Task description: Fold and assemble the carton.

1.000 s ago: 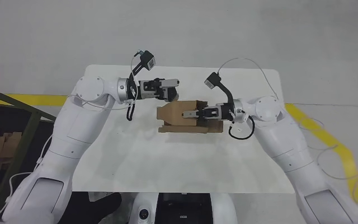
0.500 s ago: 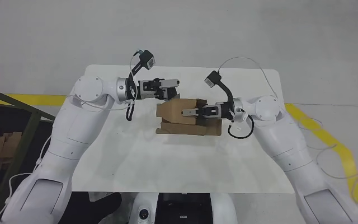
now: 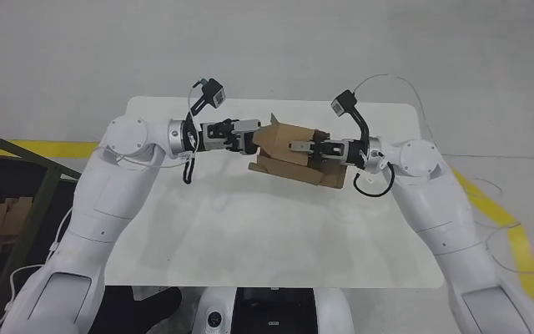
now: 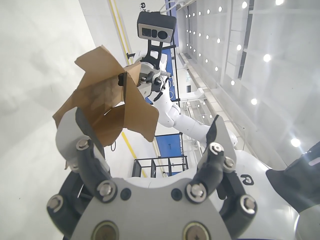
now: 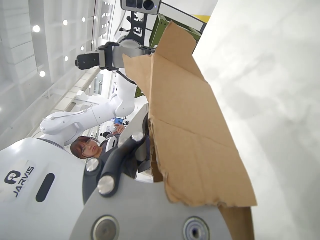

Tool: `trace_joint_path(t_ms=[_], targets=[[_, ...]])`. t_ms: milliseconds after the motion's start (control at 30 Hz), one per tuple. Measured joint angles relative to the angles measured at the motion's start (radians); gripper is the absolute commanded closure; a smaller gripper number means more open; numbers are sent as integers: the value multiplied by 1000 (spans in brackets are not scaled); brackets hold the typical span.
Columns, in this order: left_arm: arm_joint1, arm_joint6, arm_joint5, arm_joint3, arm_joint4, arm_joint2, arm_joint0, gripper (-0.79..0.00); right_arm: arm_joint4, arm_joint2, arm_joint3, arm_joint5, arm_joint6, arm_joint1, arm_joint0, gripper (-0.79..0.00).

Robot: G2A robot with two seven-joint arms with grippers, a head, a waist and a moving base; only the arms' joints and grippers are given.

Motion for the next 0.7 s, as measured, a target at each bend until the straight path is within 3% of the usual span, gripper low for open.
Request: trace_joint_path(t_ms=[433,700], targets=[[-12,-1,1,39,-3,47,-39,-785,0,11,-29,21,-11,3,-11,0],[-12,-34,-2,7,-26,46,-31,-785,6,6,-14,38,-44,0,-6,0]])
